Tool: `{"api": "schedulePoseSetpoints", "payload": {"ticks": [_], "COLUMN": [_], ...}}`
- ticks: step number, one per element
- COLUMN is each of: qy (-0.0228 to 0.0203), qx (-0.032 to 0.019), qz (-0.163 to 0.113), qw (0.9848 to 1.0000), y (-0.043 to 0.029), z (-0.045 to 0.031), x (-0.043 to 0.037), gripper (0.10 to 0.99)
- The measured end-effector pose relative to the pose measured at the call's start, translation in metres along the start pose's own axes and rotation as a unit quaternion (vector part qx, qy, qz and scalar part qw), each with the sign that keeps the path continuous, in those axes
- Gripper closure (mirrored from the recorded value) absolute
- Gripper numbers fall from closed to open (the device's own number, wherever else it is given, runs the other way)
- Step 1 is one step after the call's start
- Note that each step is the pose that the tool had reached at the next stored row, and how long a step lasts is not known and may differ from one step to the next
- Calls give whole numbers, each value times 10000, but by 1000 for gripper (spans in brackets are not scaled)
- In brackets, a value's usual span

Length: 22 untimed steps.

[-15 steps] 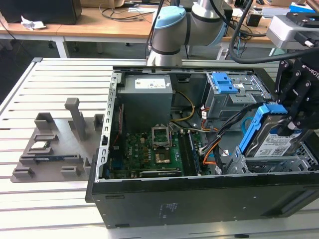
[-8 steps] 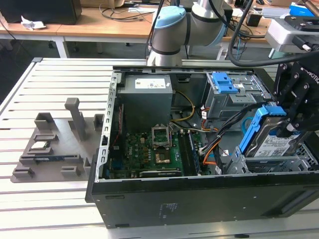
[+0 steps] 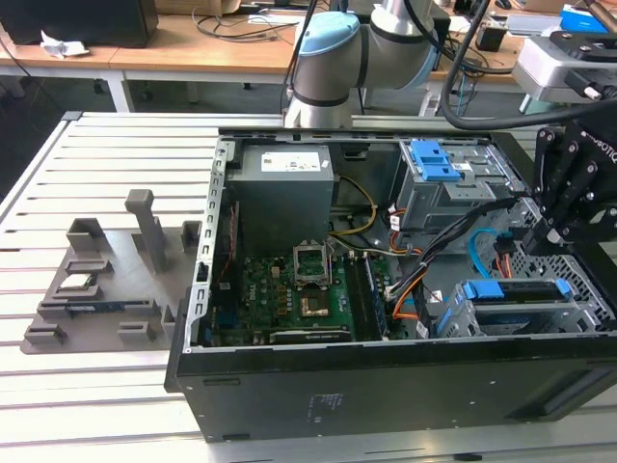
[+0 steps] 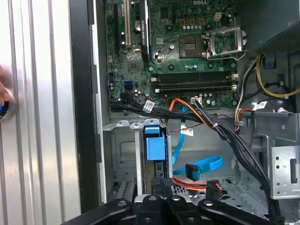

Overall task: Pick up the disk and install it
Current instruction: 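Insert the first disk wire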

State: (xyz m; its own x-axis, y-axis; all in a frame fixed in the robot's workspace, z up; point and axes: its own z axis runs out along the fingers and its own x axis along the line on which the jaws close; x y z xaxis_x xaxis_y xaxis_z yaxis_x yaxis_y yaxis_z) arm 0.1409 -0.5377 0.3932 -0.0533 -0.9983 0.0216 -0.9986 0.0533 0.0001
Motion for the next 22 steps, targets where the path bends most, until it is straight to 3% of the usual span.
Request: {"api": "schedulePoseSetpoints", "payload": {"ticks": [1, 3, 5, 8, 12, 19, 21, 22], "qy": [0, 1, 0, 1, 1, 2, 2, 6], "qx": [0, -3, -4, -4, -4, -4, -4, -4], "qz": [0, 0, 0, 0, 0, -1, 0, 0], "qw": [10000, 10000, 10000, 10000, 10000, 10000, 10000, 10000], "y": [0, -85, -114, -182, -200, -207, -211, -230], "z": [2, 3, 4, 6, 33, 125, 160, 183], "x": [0, -58, -95, -213, -283, -339, -401, -471], "gripper": [980, 980, 980, 980, 980, 980, 980, 980]}}
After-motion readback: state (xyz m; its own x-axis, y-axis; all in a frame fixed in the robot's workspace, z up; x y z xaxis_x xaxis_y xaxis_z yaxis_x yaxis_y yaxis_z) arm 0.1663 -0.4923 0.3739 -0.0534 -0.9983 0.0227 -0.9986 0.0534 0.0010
